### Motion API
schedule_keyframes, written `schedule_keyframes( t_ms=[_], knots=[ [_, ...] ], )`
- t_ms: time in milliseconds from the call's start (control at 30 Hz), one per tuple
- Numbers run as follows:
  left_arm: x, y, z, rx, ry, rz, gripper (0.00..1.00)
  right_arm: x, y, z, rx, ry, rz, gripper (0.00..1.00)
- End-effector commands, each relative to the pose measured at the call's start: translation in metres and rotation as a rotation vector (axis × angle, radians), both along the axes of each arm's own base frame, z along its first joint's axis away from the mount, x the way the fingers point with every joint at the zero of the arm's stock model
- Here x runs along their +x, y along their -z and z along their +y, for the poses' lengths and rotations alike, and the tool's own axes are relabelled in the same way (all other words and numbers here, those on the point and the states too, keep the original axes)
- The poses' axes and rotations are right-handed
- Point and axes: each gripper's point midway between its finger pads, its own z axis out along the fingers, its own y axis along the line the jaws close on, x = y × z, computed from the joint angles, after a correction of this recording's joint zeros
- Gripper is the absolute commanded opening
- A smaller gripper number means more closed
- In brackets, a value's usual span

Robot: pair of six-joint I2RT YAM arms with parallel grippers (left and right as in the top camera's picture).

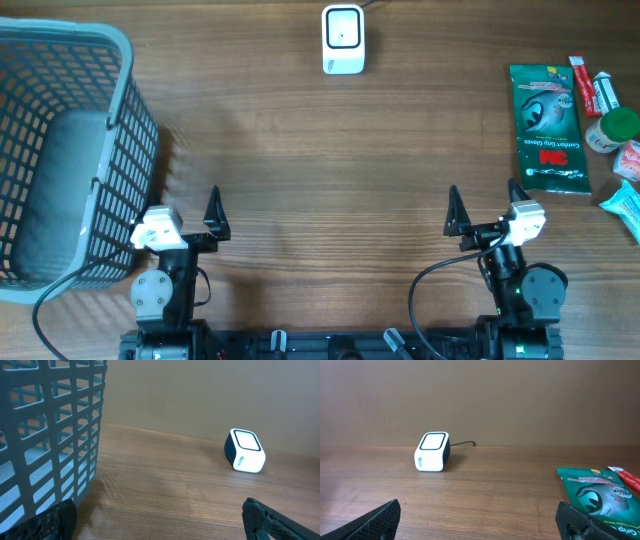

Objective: Scan the item barcode

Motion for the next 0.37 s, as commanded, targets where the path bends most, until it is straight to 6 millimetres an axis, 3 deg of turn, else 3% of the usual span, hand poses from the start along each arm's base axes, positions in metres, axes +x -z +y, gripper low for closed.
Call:
schedule_keyframes(
  t_ms=[0, 333],
  knots=[
    [-0.0002, 0.0014, -0.0032, 0.018, 0.020, 0.001, 1.00, -0.0002, -0.0028, -0.0041, 0.014, 0.023, -0.012, 1.00],
    [-0.0002, 0.0014, -0.0032, 0.018, 0.020, 0.001, 1.00, -0.0002, -0.0028, -0.0041, 0.014, 0.023, -0.012, 1.00]
  ],
)
